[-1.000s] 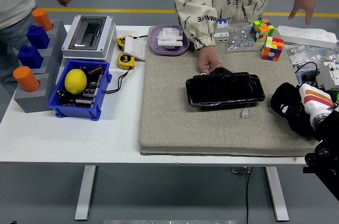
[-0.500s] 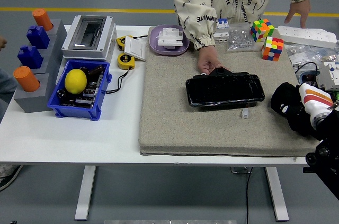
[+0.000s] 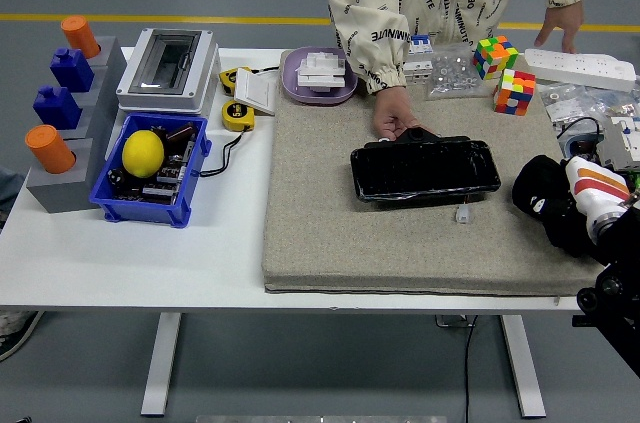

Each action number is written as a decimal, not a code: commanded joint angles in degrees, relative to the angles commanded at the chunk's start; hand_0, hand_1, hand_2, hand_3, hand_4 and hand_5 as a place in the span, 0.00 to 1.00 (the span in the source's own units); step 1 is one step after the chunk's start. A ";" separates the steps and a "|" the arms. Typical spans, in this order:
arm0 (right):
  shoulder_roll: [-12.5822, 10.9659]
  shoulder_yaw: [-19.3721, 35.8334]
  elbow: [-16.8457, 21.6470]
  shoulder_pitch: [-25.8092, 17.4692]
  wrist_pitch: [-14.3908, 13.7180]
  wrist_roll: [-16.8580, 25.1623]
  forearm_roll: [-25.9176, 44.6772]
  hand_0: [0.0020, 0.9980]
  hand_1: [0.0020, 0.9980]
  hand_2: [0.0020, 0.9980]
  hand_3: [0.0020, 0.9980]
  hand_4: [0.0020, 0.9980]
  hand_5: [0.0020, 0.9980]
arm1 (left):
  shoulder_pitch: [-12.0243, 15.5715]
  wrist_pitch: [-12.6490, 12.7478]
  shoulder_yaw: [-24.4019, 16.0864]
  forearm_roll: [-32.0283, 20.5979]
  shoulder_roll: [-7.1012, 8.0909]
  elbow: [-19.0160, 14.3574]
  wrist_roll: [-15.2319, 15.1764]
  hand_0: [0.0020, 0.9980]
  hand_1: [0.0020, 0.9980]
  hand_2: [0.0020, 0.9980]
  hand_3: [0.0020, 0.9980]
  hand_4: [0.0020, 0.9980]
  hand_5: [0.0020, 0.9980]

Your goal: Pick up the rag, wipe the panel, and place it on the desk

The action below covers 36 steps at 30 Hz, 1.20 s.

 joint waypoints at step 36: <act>-0.07 0.24 -0.03 0.28 -1.37 -3.41 0.24 0.41 0.49 0.54 0.51 0.70 0.18 | -0.24 0.02 -0.73 0.12 -0.38 -0.01 0.02 0.65 0.66 0.69 0.58 0.68 0.43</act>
